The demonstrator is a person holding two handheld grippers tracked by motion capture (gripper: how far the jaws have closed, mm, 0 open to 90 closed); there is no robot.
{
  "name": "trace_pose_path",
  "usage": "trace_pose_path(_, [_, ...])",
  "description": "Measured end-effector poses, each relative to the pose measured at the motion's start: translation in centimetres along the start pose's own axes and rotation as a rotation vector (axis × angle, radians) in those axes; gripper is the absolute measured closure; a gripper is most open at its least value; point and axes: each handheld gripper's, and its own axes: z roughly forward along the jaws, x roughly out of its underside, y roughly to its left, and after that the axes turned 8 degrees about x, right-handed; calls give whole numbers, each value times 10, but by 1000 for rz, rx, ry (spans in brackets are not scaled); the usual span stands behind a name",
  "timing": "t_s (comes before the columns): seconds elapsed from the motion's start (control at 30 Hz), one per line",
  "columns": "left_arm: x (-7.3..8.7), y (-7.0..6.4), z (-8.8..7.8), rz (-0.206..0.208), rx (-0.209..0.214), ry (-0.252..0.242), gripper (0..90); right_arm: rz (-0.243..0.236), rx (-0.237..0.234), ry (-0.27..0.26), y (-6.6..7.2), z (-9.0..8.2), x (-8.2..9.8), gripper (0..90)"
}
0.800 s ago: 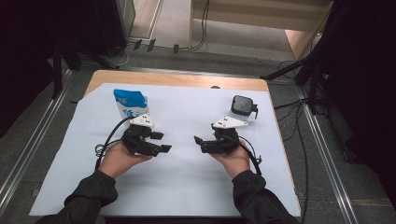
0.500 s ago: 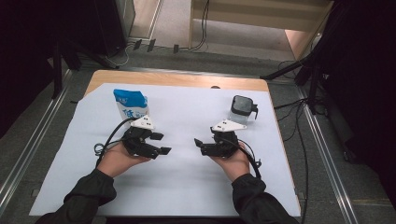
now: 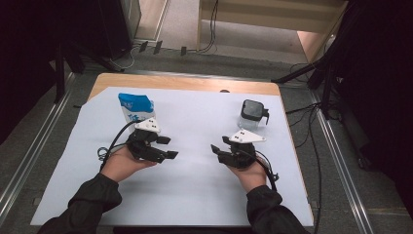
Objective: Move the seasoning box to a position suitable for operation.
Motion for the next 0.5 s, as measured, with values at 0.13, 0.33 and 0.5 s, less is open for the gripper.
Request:
trace_pose_path(0.13, [-2, 1, 3, 0, 8, 19, 381, 58, 11, 25, -8, 0, 0, 411])
trace_pose_path(0.33, [-4, 1, 4, 4, 18, 11, 385, 124, 37, 9, -15, -3, 7, 405])
trace_pose_path(0.5, [-4, -2, 7, 7, 23, 30, 384, 56, 181, 42, -6, 2, 9, 352])
